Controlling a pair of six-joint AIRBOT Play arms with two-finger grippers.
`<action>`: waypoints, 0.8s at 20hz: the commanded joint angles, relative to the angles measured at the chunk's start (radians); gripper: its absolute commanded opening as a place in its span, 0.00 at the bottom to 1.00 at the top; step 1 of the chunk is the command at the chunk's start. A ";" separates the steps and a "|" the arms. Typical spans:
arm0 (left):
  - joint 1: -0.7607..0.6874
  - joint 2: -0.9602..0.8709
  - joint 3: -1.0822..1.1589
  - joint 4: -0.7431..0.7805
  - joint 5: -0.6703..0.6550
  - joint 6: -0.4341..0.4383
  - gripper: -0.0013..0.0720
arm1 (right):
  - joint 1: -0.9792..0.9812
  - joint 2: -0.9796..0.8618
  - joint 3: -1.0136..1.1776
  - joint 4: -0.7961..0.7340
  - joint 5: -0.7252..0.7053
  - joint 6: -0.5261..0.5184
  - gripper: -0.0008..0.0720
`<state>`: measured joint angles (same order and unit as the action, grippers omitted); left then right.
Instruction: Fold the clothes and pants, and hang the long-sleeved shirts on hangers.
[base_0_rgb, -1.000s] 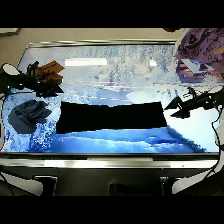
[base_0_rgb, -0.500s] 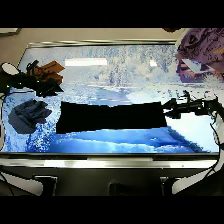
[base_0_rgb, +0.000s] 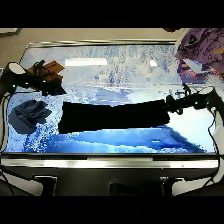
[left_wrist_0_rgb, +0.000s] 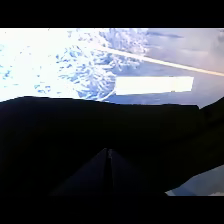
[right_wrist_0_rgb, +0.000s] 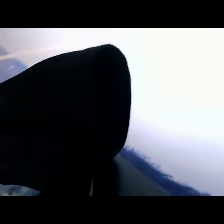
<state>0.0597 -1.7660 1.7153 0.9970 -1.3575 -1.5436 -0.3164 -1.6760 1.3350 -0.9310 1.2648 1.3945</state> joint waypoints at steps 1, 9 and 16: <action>-0.134 -0.030 0.000 -0.015 0.072 -0.077 0.04 | 0.003 0.190 0.006 -0.246 0.020 0.217 0.05; -0.536 -0.180 0.001 -0.265 0.333 -0.145 0.04 | 0.003 0.362 0.171 -0.441 0.177 0.347 0.05; -0.755 -0.323 0.068 -0.497 0.520 -0.212 0.04 | 0.003 0.365 0.291 -0.438 0.297 0.369 0.05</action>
<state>-0.6121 -2.0293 1.7424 0.5850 -0.9154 -1.7103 -0.3141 -1.3170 1.5829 -1.3621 1.5089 1.7485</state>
